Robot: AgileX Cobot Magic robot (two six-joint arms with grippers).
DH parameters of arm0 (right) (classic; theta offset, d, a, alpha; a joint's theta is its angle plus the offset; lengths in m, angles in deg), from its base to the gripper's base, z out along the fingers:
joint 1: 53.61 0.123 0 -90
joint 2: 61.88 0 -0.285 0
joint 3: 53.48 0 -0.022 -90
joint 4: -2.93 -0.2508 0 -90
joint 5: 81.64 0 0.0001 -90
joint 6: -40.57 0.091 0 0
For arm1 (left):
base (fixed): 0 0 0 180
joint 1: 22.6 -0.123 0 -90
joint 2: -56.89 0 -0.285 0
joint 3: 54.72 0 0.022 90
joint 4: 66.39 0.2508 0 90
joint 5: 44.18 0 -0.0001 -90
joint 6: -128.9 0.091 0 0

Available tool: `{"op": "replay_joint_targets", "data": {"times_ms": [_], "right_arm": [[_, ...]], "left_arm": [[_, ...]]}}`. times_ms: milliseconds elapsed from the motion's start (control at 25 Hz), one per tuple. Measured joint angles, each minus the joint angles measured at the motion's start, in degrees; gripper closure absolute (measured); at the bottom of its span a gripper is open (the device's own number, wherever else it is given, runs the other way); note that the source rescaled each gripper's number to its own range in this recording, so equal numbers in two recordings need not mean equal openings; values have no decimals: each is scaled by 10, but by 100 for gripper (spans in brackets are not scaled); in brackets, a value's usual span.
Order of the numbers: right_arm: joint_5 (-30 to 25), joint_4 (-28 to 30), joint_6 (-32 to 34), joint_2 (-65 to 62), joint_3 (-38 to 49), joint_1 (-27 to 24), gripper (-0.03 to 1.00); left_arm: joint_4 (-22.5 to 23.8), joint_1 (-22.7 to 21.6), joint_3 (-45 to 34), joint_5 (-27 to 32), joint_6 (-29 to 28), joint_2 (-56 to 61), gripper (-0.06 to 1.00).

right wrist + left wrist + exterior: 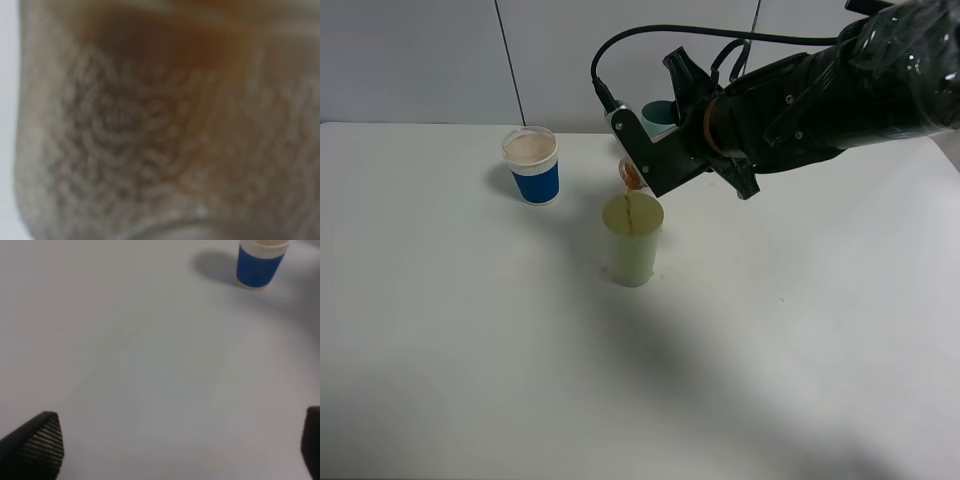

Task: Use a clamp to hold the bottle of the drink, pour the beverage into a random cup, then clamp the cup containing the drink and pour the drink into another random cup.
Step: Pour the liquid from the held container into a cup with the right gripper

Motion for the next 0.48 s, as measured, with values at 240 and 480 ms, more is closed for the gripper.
{"op": "replay_joint_targets", "data": {"times_ms": [240,480], "right_arm": [[0,10,-2,0,0,0,97],[-3,15,-4,0,0,0,97]], "left_arm": [[0,0,0,0,0,0,-6],[0,0,0,0,0,0,-6]]}}
